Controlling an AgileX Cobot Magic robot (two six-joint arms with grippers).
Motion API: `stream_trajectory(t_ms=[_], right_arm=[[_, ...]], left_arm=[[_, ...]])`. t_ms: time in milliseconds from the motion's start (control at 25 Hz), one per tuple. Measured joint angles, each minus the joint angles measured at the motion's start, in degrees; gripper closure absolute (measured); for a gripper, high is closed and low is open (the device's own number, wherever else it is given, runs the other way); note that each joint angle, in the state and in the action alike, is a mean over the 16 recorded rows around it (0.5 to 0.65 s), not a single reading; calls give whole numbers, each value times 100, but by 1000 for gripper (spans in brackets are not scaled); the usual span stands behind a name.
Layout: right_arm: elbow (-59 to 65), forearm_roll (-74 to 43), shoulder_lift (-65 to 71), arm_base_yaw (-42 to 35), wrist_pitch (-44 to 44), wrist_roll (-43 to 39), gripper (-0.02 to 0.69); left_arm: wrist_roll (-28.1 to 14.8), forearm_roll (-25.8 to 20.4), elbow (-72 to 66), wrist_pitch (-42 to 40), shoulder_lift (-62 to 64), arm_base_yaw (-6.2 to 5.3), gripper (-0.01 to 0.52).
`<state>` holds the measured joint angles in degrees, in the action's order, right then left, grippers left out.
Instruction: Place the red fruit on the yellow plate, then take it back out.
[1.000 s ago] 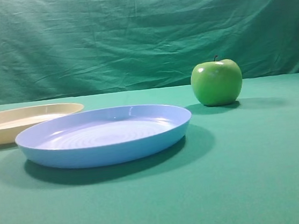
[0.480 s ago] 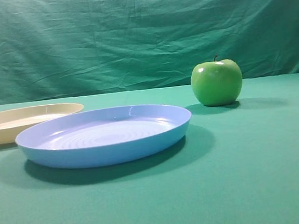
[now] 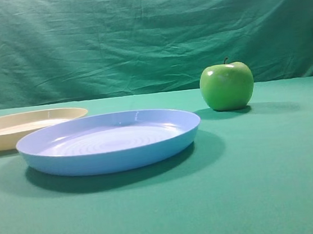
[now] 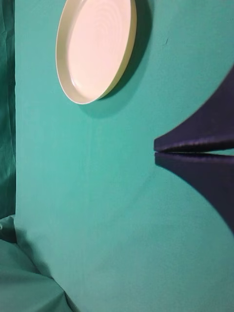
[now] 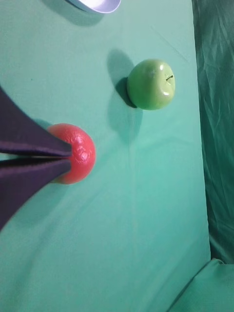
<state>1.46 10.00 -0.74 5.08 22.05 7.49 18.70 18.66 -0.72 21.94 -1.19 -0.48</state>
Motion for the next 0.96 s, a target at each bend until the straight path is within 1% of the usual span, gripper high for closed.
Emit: stream_trajectory(t_ms=[960], right_arm=[[0,0,0,0,0,0,665]], left_arm=[[0,0,0,0,0,0,514]])
